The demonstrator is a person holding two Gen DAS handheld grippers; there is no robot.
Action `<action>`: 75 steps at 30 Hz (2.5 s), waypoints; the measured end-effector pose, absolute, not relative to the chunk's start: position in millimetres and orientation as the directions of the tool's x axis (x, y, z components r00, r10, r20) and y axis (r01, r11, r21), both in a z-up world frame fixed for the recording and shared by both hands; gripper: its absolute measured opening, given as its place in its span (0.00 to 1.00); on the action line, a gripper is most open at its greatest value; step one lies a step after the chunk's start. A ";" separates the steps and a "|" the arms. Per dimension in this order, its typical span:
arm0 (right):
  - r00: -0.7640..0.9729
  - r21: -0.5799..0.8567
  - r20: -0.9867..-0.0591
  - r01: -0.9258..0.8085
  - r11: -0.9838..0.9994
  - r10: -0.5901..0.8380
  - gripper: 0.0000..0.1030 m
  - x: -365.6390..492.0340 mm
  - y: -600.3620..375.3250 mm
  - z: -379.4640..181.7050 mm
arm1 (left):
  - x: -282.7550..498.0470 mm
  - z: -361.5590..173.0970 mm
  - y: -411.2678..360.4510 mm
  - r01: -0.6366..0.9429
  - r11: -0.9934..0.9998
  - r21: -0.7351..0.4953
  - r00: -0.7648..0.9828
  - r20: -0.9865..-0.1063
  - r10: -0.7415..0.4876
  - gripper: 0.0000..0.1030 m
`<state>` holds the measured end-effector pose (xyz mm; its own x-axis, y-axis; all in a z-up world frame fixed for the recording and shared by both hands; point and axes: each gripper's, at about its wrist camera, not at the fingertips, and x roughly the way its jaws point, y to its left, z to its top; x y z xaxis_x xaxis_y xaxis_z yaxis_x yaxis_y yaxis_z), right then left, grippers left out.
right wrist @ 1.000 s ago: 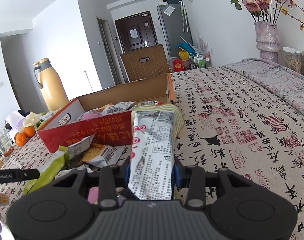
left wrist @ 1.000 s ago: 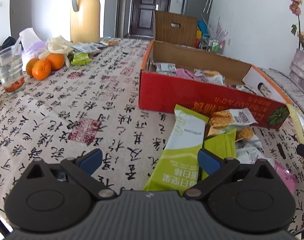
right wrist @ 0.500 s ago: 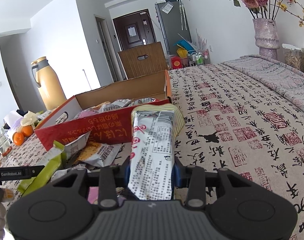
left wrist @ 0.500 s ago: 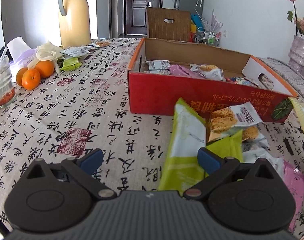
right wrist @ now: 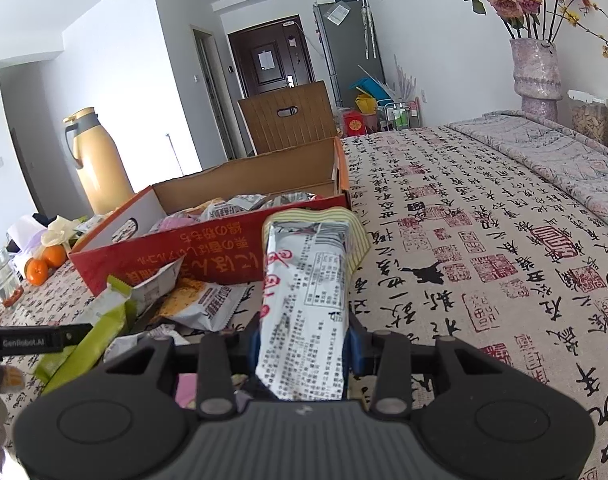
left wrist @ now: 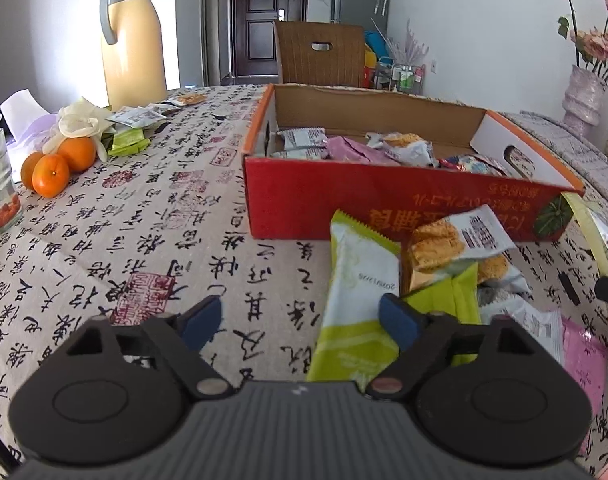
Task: Organize snacks
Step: 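Grasp a green snack bar with the left tool while the right tool holds its packet, then carry both packets into the cardboard box and open both tools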
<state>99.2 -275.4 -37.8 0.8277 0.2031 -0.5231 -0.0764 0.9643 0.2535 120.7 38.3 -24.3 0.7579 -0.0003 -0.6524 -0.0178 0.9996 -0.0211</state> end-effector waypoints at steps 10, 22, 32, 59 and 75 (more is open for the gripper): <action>0.824 0.254 -0.528 -0.079 0.964 0.206 0.38 98.3 -274.4 -39.9 | 116.3 -17.8 42.2 0.030 0.998 -0.059 0.767 -0.639 -0.060 0.17; 0.823 0.254 -0.531 -0.072 0.964 0.201 0.38 97.4 -274.9 -40.6 | 115.0 -14.7 42.6 -0.023 0.998 -0.051 0.782 -0.624 -0.014 0.79; 0.817 0.257 -0.540 -0.067 0.964 0.201 0.38 100.1 -275.8 -44.3 | 122.3 -21.8 35.7 0.031 0.999 -0.031 0.753 -0.656 -0.044 0.79; 0.820 0.240 -0.538 -0.076 0.968 0.198 0.38 98.5 -269.6 -40.5 | 117.2 -23.1 35.2 0.050 0.995 -0.081 0.762 -0.641 -0.091 0.37; 0.843 0.216 -0.494 -0.117 0.969 0.212 0.38 98.4 -257.8 -18.2 | 105.4 24.4 43.8 0.042 0.996 -0.084 0.842 -0.533 -0.081 0.37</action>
